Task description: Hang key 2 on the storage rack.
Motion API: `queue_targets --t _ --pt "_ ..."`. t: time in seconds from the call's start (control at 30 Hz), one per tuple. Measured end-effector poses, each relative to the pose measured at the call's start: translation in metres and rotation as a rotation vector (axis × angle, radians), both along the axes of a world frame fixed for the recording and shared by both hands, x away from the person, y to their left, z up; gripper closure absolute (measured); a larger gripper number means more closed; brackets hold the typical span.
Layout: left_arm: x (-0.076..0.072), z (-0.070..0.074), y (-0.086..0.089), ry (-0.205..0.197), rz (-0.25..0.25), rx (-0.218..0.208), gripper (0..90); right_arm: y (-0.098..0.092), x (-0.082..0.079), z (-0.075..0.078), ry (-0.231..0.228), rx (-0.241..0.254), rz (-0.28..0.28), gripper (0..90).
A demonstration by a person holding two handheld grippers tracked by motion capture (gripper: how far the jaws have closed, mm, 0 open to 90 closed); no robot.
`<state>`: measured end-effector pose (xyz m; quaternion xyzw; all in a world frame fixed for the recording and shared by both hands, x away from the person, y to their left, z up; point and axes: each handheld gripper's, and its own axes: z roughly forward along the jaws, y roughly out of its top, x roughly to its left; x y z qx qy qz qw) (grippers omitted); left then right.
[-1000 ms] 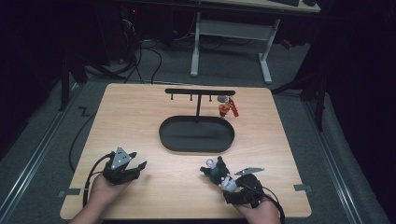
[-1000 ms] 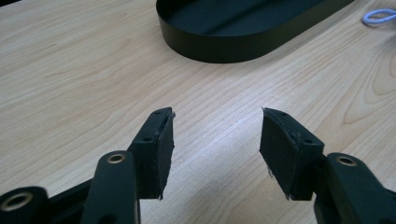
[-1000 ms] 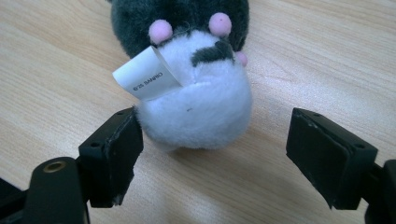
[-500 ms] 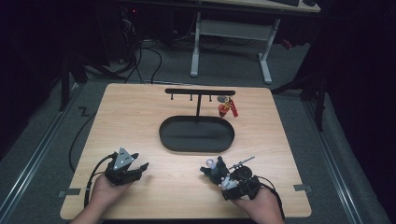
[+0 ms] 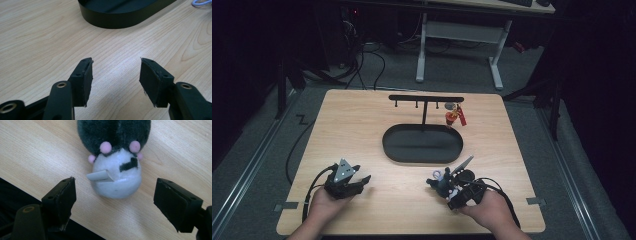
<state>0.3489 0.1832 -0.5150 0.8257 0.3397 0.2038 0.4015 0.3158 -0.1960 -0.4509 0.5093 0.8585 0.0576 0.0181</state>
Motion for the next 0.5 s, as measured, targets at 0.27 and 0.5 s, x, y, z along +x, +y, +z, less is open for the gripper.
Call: queue_targets --t 0.27,0.5 --pt "0.001 0.000 0.001 -0.002 -0.007 0.002 43.8 0.009 0.010 0.001 0.039 -0.022 0.010 19.4" --pt "0.001 0.001 0.000 -0.004 -0.016 0.005 43.8 0.015 0.019 -0.013 0.058 -0.064 0.016 29.4"
